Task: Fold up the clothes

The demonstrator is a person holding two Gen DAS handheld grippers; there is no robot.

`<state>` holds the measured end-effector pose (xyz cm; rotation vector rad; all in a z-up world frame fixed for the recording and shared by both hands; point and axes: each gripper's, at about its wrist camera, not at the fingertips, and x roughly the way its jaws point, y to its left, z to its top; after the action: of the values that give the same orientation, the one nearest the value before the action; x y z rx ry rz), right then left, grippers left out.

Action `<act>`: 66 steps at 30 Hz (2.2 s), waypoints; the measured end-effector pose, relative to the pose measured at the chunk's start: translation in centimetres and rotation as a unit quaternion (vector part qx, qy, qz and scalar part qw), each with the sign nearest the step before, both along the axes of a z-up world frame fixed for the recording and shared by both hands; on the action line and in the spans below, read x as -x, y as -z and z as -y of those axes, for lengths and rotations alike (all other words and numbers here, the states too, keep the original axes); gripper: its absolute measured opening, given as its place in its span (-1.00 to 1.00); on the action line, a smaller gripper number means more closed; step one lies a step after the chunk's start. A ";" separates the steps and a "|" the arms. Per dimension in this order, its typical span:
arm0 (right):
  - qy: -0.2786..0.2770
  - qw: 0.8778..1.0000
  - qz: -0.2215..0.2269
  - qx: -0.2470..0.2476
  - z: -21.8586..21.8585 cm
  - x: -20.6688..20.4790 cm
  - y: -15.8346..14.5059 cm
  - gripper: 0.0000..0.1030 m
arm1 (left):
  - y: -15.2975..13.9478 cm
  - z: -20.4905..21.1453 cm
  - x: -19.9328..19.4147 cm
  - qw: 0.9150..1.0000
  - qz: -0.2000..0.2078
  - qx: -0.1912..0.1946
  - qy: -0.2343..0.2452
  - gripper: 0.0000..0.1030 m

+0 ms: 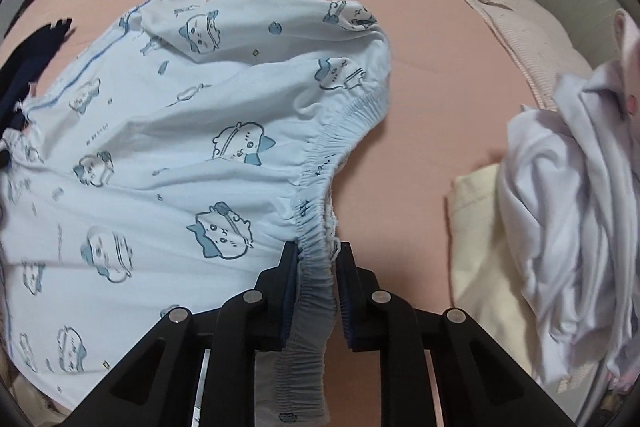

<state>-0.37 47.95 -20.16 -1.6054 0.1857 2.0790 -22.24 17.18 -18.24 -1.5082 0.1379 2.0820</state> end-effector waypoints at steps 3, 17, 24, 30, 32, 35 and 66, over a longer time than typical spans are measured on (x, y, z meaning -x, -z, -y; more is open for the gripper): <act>-0.003 1.000 0.009 -0.005 0.4 -0.6 -0.1 -0.67 | 0.0 -0.2 -0.3 1.000 -0.001 0.007 0.004 -0.87; 0.003 0.995 -0.060 0.077 -1.7 -3.3 -1.0 -0.34 | -0.4 0.8 -0.3 0.998 0.056 -0.018 0.002 -0.83; 0.017 0.990 -0.097 0.103 -1.3 -5.6 -2.4 0.17 | -0.4 2.2 -2.4 0.997 0.075 -0.020 -0.004 -0.25; 0.004 0.988 -0.106 0.112 -1.1 -7.1 -3.0 0.19 | -0.8 5.1 -4.0 0.996 0.084 -0.037 -0.017 0.01; -0.001 0.987 -0.110 0.120 -0.7 -7.4 -3.1 0.19 | -0.6 5.5 -4.4 0.995 0.086 -0.046 -0.020 0.01; -0.008 0.985 -0.119 0.125 -0.7 -8.8 -3.2 0.19 | -0.6 6.5 -5.6 0.995 0.085 -0.045 -0.014 0.01; -0.180 0.969 -0.156 0.059 4.9 -14.0 -2.0 0.20 | 0.8 6.8 -15.4 0.996 0.007 -0.006 0.087 0.01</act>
<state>13.60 43.08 -18.18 -1.4518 0.1333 2.6442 -6.85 10.34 -19.05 -1.4503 0.2415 1.9310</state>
